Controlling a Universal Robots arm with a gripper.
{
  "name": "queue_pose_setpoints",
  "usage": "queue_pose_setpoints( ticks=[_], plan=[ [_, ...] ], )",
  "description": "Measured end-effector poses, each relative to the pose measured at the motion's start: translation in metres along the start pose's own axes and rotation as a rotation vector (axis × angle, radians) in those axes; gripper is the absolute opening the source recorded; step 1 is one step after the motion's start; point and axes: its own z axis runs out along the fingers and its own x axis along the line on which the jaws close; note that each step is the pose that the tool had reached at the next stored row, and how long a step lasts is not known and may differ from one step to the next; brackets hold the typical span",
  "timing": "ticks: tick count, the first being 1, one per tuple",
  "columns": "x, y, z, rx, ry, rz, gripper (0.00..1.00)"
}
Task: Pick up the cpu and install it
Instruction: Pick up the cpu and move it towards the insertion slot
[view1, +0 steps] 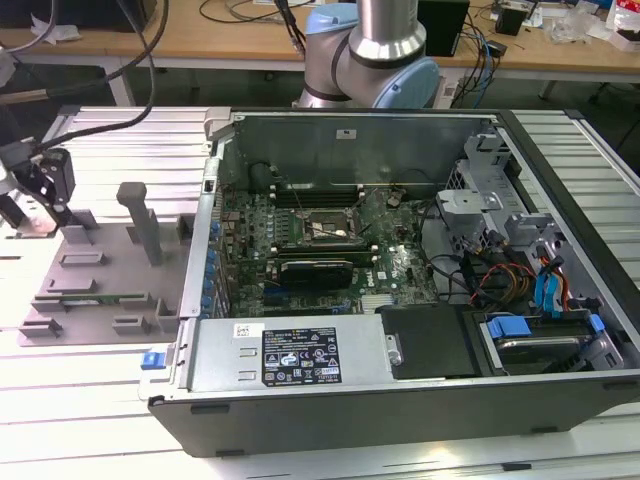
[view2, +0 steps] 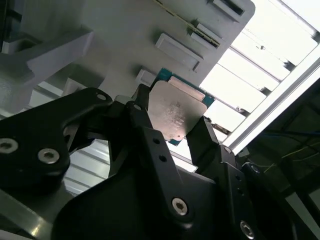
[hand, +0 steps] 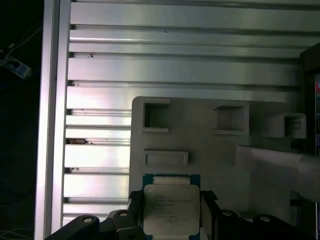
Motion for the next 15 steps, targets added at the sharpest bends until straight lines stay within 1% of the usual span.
queue_pose_setpoints(
  ticks=[1,13,14,15],
  plan=[
    [0.0,0.0001,-0.0021,0.0,0.0,0.0,0.55],
    [-0.0001,0.0001,-0.0036,0.0002,0.0003,0.0,0.55],
    [-0.0001,0.0003,-0.007,0.0,0.0001,0.0,0.55],
    [-0.0003,0.0007,-0.015,0.0001,0.0,0.0,0.55]
  ],
)
